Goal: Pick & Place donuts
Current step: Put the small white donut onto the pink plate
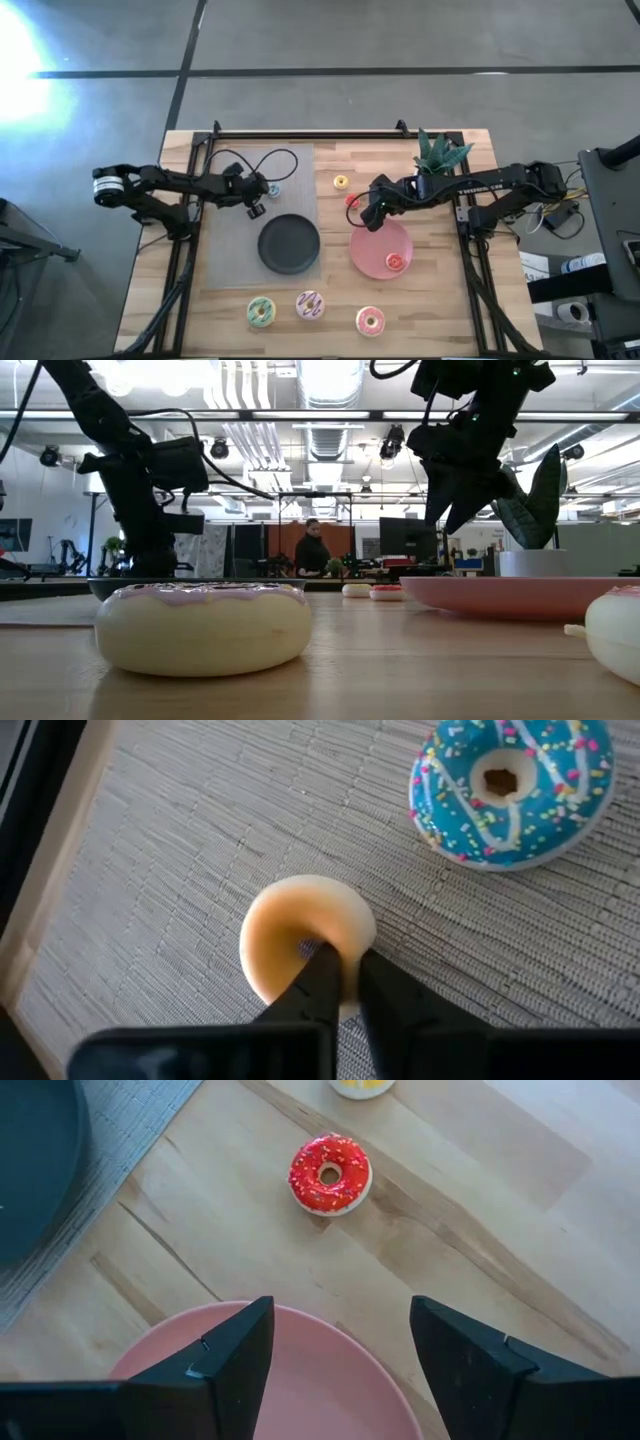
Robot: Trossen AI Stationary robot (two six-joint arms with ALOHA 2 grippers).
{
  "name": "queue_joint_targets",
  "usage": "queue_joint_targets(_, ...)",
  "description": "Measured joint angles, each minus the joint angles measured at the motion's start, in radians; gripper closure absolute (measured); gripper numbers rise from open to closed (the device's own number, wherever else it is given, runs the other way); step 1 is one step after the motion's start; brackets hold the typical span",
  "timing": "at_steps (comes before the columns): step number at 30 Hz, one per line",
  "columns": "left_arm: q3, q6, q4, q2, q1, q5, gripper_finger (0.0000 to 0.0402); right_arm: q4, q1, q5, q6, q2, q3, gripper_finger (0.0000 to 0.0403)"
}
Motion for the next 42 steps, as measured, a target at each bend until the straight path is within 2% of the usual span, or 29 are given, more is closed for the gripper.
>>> queue_joint_targets(5,0.048,-0.059,-0.022,-0.004,0.001,0.014,0.04,0.039,0.0,-0.003,-0.017,0.0,0.0,0.018)
queue_joint_targets(9,0.143,-0.099,-0.098,-0.045,0.001,0.032,0.0401,0.097,-0.002,-0.037,-0.053,-0.001,0.002,0.018)
queue_joint_targets(12,0.23,-0.128,-0.143,-0.1,0.001,0.121,0.0401,0.167,-0.009,-0.076,-0.106,-0.001,0.002,0.018)
queue_joint_targets(15,0.301,-0.208,-0.123,-0.161,0.018,0.389,0.0401,0.269,-0.02,-0.135,-0.186,-0.001,0.002,0.018)
queue_joint_targets(18,0.316,-0.309,0.002,-0.204,0.063,0.799,0.0401,0.378,-0.024,-0.159,-0.321,-0.001,0.003,0.018)
queue_joint_targets(20,0.3,-0.37,0.139,-0.221,0.079,1.016,0.0401,0.444,-0.024,-0.161,-0.435,-0.001,0.004,0.018)
queue_joint_targets(22,0.284,-0.435,0.296,-0.223,0.083,1.147,0.0401,0.505,-0.024,-0.16,-0.558,-0.001,0.004,0.0179)
queue_joint_targets(25,0.268,-0.542,0.497,-0.198,0.095,1.287,0.0402,0.549,-0.02,-0.16,-0.711,-0.001,0.015,0.0175)
queue_joint_targets(28,0.257,-0.613,0.6,-0.147,0.09,1.322,0.0402,0.549,-0.019,-0.16,-0.748,-0.001,0.056,0.0169)
queue_joint_targets(32,0.255,-0.613,0.619,-0.054,0.065,1.339,0.0402,0.529,-0.019,-0.158,-0.758,-0.002,0.119,0.016)
queue_joint_targets(39,0.303,-0.573,0.631,0.06,0.007,1.389,0.0401,0.316,-0.001,-0.159,-0.805,0.001,0.219,0.0154)
queue_joint_targets(42,0.34,-0.567,0.636,0.091,-0.001,1.395,0.0401,0.292,0.007,-0.159,-0.813,0.001,0.237,0.0157)
